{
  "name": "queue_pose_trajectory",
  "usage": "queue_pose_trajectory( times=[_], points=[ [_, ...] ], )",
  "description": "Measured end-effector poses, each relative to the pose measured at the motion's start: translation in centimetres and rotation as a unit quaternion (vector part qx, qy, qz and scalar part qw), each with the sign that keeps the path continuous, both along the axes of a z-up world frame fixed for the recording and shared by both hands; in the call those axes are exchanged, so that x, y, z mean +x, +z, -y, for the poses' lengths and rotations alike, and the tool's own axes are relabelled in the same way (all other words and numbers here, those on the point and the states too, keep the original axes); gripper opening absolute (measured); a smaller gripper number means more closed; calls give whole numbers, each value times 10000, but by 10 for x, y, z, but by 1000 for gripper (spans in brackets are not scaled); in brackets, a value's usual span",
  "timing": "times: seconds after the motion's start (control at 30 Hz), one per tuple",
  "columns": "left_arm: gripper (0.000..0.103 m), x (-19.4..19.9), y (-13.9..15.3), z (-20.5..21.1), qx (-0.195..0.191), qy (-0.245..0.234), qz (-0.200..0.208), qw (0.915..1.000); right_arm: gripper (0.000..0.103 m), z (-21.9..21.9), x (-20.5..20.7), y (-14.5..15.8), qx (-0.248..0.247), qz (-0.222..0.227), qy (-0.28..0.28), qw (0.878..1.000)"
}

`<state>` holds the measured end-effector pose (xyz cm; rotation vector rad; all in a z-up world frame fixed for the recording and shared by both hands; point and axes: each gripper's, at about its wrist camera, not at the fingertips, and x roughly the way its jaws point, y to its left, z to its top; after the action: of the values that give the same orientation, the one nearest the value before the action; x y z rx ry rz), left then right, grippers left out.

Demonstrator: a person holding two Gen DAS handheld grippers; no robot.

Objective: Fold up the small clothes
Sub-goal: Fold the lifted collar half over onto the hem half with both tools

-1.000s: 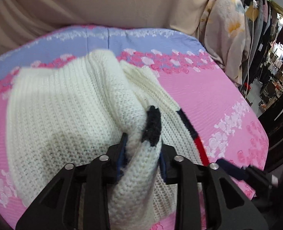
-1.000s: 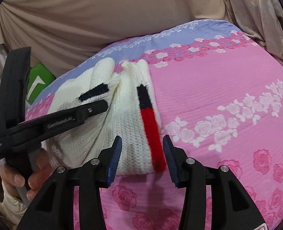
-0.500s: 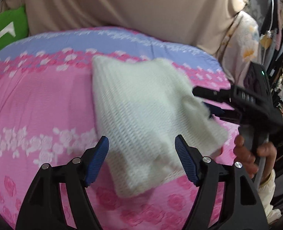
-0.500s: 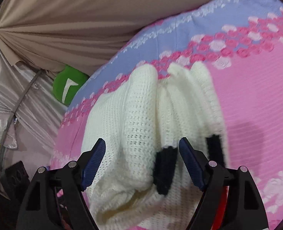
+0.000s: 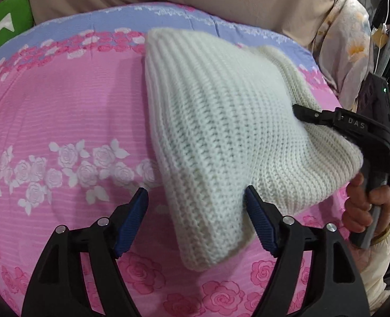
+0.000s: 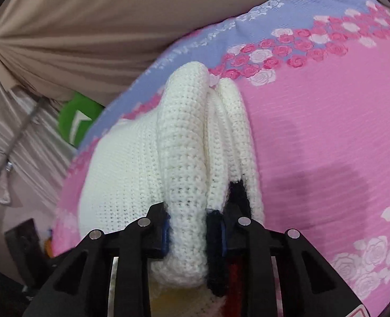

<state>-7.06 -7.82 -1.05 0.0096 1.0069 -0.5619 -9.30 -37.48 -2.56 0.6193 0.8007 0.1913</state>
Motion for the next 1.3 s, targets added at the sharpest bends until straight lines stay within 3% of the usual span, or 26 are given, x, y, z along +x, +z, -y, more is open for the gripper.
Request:
queue_pose_trajectory(
  times=[0.07,0.13,0.23,0.3,0.4,0.43,0.47,0.5,0.6,0.67,0.73,0.8,0.83,0.9,1.0,1.1,1.17,1.23,1.3],
  points=[
    [73,-1,0,1,22,15,22,10000,32,0,-13,14,-78,112,-80,9999],
    [73,-2,5,-3,-8,26,46,10000,41,-6,-35,35,-607,402,-246,9970],
    [75,-7,21,-12,-162,63,188,9997,52,-21,-70,58,-946,761,-22,9926],
    [81,-9,34,-15,-319,82,311,9990,56,-37,-90,61,-1115,835,214,9900],
    [82,-12,43,-10,-402,-7,421,9983,56,-55,-98,44,-1335,601,310,9887],
    [82,-12,42,-4,-336,-55,445,9984,49,-56,-97,36,-1440,515,261,9879],
    [82,-12,39,1,-257,-90,442,9987,35,-55,-100,30,-1530,457,171,9870],
    [80,-12,35,6,-166,-118,423,9989,13,-53,-99,25,-1516,387,103,9876],
    [73,-10,19,15,335,-70,388,9987,11,-35,-124,39,-961,1100,16,9893],
    [73,-11,14,13,379,-71,329,9987,10,-25,-134,48,-897,1319,-109,9871],
    [73,-12,11,13,489,-38,342,9982,9,-19,-125,33,-1057,924,-221,9898],
    [73,-12,7,13,580,-26,337,9977,9,-12,-110,2,-1166,195,-322,9925],
    [73,-12,5,14,608,-24,330,9976,9,-9,-106,-10,-968,58,-277,9949],
    [73,-13,4,14,643,11,361,9973,9,-9,-110,-5,-940,120,-333,9949],
    [73,-13,5,15,695,11,406,9968,21,-10,-115,11,-1026,201,-380,9938],
    [74,-15,6,18,742,14,455,9962,22,-6,-124,40,-1172,511,-536,9903],
    [74,-14,6,18,740,26,454,9962,31,-2,-123,57,-1254,737,-597,9876],
    [74,-14,7,18,720,34,437,9964,50,-2,-112,71,-1324,895,-555,9856],
    [72,-15,12,17,610,3,424,9972,53,-7,-98,78,-1523,920,-510,9827]
  ],
)
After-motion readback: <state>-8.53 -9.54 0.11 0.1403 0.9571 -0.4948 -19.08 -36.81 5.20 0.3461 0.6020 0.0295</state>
